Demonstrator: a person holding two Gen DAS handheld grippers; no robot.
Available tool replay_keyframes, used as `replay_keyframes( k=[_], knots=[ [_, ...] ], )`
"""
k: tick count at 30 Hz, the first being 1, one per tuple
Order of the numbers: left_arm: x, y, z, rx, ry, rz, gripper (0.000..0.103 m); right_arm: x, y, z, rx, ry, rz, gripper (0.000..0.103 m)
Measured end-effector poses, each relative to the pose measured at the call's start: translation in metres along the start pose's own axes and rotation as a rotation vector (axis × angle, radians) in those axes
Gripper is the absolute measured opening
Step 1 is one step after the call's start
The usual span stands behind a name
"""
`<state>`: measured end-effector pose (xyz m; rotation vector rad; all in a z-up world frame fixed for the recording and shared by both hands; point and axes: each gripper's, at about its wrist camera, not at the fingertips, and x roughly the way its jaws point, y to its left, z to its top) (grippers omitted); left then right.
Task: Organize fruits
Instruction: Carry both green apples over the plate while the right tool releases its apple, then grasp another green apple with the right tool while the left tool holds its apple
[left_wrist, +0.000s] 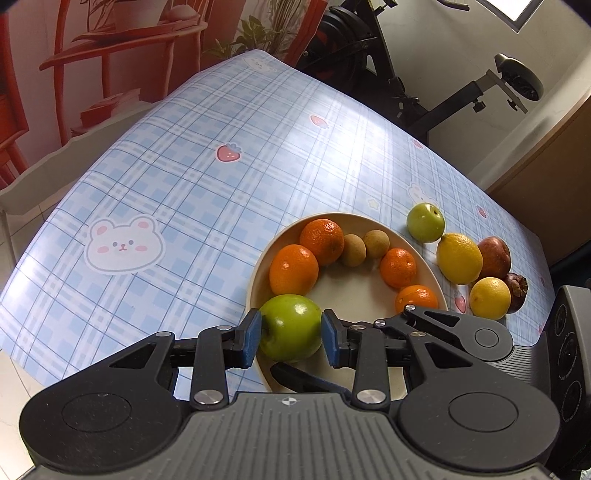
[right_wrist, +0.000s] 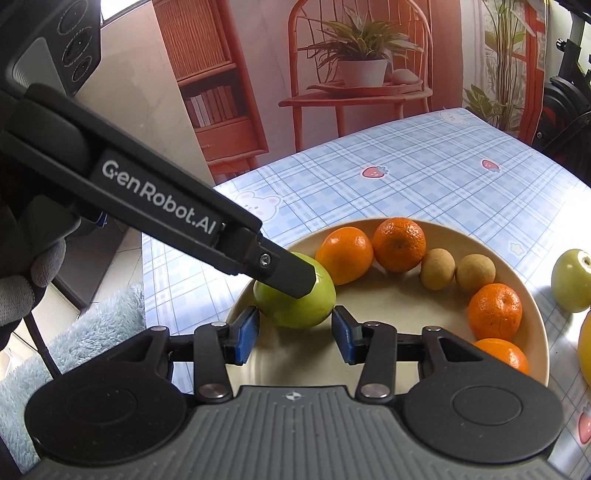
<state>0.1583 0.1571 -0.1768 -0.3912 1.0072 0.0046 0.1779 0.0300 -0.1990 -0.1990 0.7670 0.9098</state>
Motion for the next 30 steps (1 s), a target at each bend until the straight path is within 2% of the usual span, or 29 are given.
replay_keyframes(
  k=[6,12,18,22,30],
  knots=[
    [-0.001,0.001,0.000,-0.002,-0.006,-0.005,0.037,-0.004,0.003,0.000,-0.011,0.002,-0.008,0.046],
    [-0.002,-0.001,-0.001,0.011,-0.024,0.007,0.037,-0.025,-0.001,-0.003,-0.001,-0.030,-0.043,0.046],
    [-0.008,-0.008,0.005,0.032,-0.060,0.011,0.036,-0.059,-0.028,-0.007,0.040,-0.070,-0.131,0.047],
    [-0.015,-0.022,0.014,0.049,-0.117,-0.018,0.036,-0.080,-0.048,-0.006,0.074,-0.108,-0.191,0.047],
    [0.000,-0.064,0.045,0.080,-0.129,-0.090,0.036,-0.110,-0.084,-0.001,0.089,-0.138,-0.281,0.047]
  ],
)
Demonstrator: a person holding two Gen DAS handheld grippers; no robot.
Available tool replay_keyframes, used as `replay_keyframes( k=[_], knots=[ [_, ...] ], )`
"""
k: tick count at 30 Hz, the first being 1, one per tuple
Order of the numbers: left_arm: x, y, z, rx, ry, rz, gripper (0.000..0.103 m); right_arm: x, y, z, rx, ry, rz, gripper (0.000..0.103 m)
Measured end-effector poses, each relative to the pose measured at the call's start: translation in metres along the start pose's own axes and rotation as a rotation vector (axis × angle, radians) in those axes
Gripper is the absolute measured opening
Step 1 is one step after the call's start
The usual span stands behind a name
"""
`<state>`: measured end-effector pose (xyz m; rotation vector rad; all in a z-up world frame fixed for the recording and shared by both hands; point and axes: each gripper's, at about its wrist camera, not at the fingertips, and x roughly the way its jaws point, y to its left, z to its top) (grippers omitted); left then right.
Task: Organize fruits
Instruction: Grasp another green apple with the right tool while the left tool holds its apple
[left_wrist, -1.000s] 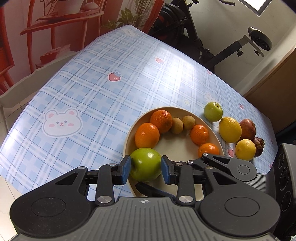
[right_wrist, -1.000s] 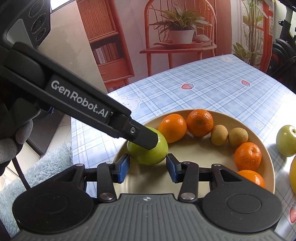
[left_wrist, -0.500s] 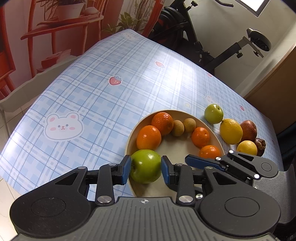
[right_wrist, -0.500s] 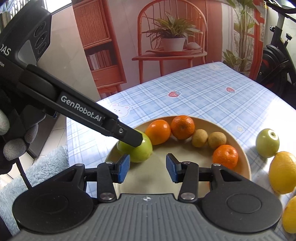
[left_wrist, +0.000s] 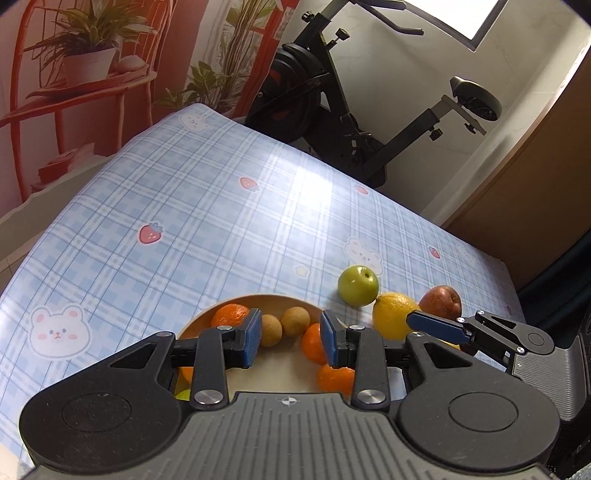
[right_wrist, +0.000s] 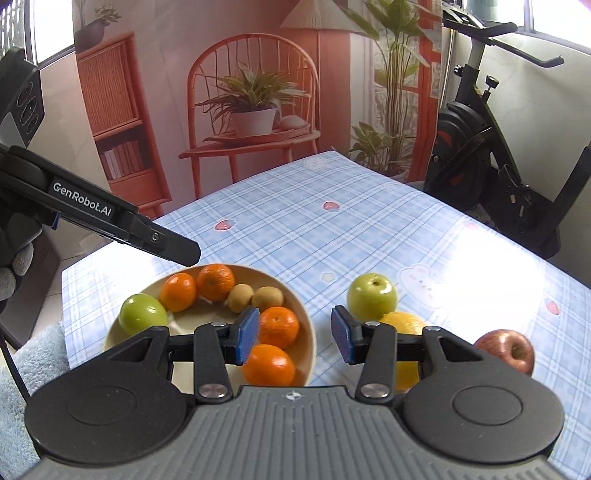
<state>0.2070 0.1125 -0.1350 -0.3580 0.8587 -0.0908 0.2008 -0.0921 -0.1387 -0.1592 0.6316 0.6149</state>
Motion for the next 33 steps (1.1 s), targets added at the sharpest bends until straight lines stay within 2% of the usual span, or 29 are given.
replay_keyframes(
  k=[7,16,23,33],
  knots=[
    [0.046,-0.037,0.037,0.063,0.046,-0.069,0.036,0.010,-0.032,0.013,-0.011,0.027,-0.043,0.047],
    [0.102,-0.048,0.060,0.065,0.128,-0.111,0.036,0.051,-0.056,0.025,-0.041,0.140,-0.026,0.047],
    [0.127,-0.047,0.059,0.065,0.188,-0.138,0.036,0.075,-0.055,0.027,-0.079,0.192,-0.001,0.046],
    [0.144,-0.046,0.054,0.082,0.216,-0.148,0.036,0.091,-0.055,0.031,-0.057,0.240,0.055,0.050]
  ],
)
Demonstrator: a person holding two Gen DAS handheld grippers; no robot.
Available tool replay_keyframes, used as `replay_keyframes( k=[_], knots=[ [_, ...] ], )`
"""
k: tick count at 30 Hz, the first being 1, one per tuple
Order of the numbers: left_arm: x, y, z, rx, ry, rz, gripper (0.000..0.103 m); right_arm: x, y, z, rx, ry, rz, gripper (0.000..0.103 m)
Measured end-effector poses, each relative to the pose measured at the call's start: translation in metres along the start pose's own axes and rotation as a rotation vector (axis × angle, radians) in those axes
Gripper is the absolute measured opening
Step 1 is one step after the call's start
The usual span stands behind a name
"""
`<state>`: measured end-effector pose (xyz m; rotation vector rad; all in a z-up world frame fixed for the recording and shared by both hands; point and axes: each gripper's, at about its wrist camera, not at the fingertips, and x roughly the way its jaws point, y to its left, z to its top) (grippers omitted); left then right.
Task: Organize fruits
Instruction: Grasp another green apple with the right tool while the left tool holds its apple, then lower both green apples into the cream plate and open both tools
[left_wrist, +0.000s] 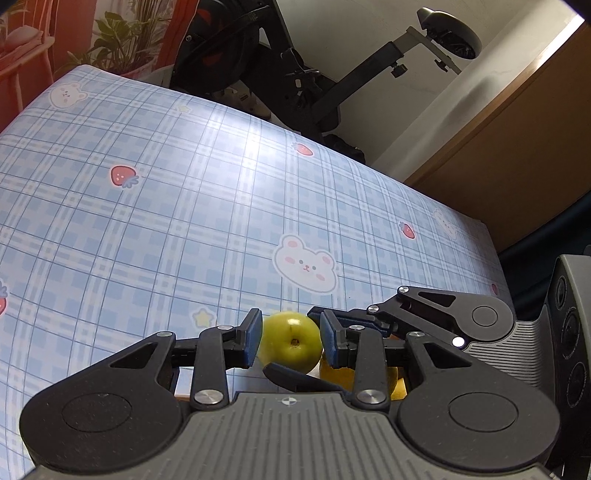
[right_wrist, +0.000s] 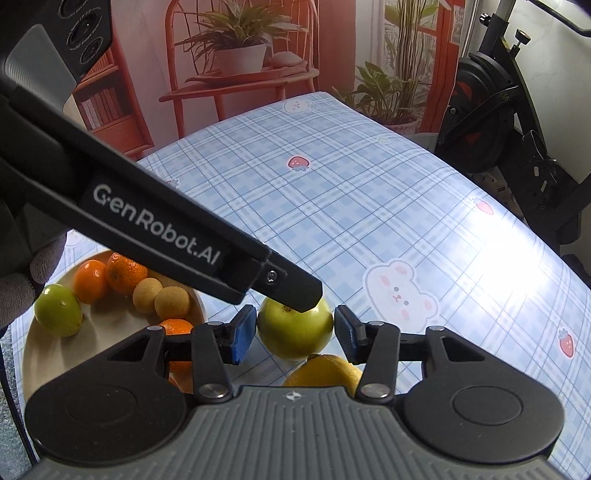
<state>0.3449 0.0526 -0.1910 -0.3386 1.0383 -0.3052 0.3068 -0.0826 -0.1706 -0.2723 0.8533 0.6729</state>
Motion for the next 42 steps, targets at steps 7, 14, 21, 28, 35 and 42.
replay_keyframes(
  k=[7,14,21,28,35,42],
  knots=[
    [0.006,0.010,-0.005,-0.022,0.012,0.001,0.032,0.003,-0.003,0.001,0.018,0.023,0.002,0.050],
    [0.006,0.014,-0.007,-0.035,-0.003,-0.009,0.032,0.007,-0.004,-0.003,0.033,0.036,0.001,0.051],
    [-0.003,0.008,-0.007,-0.025,-0.014,-0.013,0.024,-0.001,0.001,-0.006,0.026,0.002,-0.005,0.049],
    [-0.034,-0.004,-0.014,0.018,-0.033,-0.021,0.024,-0.025,0.013,-0.007,0.040,-0.049,0.010,0.049],
    [-0.070,-0.007,-0.033,0.043,-0.046,-0.007,0.024,-0.045,0.042,-0.010,0.021,-0.088,0.032,0.050],
    [-0.102,0.003,-0.059,0.063,-0.053,0.041,0.024,-0.045,0.080,-0.015,0.003,-0.122,0.067,0.050]
  ],
)
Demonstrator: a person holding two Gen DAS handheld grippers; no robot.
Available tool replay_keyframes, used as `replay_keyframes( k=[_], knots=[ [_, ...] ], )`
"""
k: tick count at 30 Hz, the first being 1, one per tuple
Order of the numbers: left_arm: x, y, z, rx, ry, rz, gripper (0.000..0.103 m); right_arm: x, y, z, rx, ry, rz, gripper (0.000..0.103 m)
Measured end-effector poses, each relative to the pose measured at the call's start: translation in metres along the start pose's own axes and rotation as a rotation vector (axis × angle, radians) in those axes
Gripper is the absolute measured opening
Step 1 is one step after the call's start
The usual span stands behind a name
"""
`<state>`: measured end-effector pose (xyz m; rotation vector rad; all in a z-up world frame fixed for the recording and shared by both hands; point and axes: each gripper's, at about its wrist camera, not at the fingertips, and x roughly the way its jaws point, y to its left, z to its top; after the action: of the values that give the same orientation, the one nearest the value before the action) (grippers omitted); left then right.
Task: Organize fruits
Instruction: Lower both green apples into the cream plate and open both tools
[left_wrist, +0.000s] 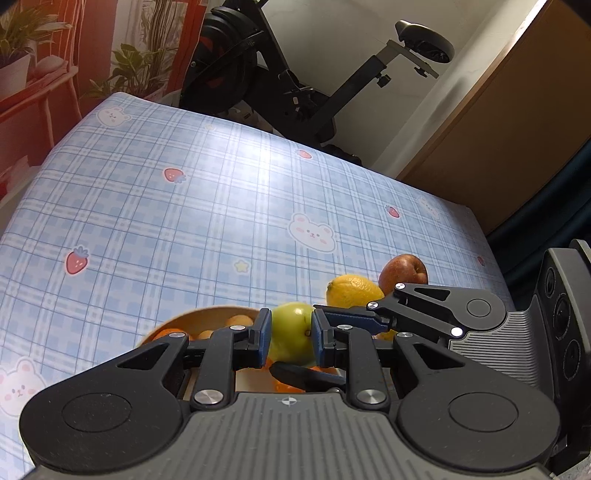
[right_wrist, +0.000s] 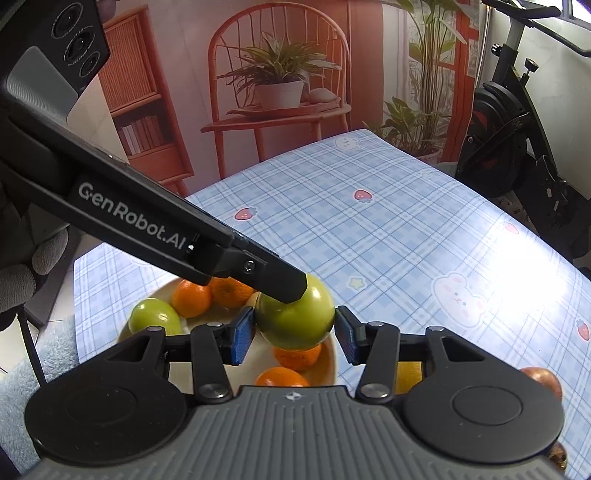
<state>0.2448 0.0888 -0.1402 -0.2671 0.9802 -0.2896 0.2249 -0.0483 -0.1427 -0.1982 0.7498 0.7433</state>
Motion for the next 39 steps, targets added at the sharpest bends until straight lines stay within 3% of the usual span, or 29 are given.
replay_keyframes(
  k=[6,13,39],
  knots=[
    [-0.008,0.027,-0.022,-0.030,0.040,0.041,0.024,0.023,0.030,-0.010,0.005,0.019,0.044,0.049],
    [-0.004,0.045,-0.030,-0.052,0.054,0.070,0.024,0.042,0.037,-0.015,0.037,0.039,0.051,0.050],
    [0.005,0.039,-0.030,0.003,0.043,0.138,0.026,0.038,0.033,-0.026,0.046,-0.002,0.049,0.051]
  ],
)
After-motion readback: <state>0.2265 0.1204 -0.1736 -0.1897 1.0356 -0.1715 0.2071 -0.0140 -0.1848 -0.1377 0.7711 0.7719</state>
